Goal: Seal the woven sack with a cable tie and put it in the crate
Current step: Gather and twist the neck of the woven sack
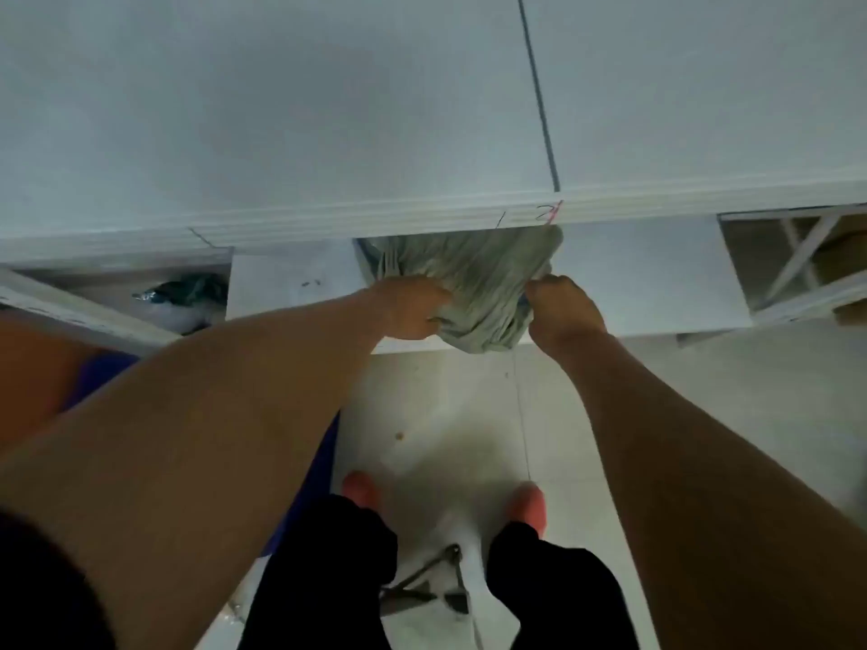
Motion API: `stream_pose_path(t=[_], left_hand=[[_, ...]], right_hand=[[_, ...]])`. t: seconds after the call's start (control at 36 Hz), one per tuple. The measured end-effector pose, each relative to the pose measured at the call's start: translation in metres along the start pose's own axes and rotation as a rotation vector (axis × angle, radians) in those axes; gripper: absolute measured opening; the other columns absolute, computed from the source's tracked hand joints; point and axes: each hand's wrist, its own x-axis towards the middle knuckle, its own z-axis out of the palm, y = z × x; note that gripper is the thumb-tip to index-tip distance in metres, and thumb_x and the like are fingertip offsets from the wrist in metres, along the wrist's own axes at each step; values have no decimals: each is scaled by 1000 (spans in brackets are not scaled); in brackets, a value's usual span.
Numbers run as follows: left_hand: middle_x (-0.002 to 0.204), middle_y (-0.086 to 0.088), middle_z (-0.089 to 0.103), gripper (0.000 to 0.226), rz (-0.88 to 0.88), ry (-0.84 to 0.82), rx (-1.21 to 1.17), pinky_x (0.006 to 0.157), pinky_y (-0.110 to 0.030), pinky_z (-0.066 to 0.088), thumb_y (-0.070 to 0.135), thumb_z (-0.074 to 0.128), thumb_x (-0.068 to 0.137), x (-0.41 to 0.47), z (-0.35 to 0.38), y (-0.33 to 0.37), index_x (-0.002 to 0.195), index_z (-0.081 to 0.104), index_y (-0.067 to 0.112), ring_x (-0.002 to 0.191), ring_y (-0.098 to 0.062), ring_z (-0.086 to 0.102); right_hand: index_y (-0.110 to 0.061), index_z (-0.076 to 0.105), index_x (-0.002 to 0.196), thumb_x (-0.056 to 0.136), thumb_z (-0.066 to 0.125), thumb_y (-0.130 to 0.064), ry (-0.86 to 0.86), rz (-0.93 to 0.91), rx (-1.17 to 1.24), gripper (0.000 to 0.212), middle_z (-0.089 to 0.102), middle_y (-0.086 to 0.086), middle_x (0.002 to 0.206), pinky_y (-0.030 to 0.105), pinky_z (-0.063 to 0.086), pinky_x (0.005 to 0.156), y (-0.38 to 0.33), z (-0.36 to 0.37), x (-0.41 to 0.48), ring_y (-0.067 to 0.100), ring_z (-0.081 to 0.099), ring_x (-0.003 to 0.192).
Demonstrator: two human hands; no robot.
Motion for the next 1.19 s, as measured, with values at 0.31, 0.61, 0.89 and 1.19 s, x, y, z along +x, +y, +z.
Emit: stream_pose_path(t=[0.31, 0.61, 0.89, 1.19], left_hand=[[161, -15, 19, 75, -145, 406, 111, 120, -52, 15, 55, 52, 89, 129, 133, -71, 152, 30, 20, 148, -36, 17], [163, -18, -11, 128, -446, 783, -387, 123, -48, 4, 72, 70, 67, 172, 194, -109, 157, -7, 22, 151, -34, -10], [165, -12, -5, 121, -422, 579, -319, 121, -54, 10, 81, 61, 70, 68, 238, -66, 158, -3, 29, 152, -32, -4], [92, -8, 62, 37, -355, 950, -645, 72, -24, 40, 17, 35, 102, 7, 245, -16, 87, 66, 4, 83, -18, 54]], right_hand=[[-2, 54, 131, 92, 59, -8, 187, -95, -173, 40, 60, 21, 124, 46, 53, 86, 28, 169, 106, 40, 56, 117], [-1, 36, 138, 95, 55, -33, 381, 171, 227, 57, 43, 27, 141, 53, 40, 102, 38, 260, 179, 43, 40, 132], [-4, 58, 129, 102, 50, -37, 275, 32, 282, 43, 61, 21, 128, 36, 42, 90, 25, 284, 65, 39, 57, 118], [-23, 42, 70, 98, 41, -23, 535, 102, 616, 28, 62, 23, 105, 38, 46, 80, -3, 270, 6, 37, 61, 102]])
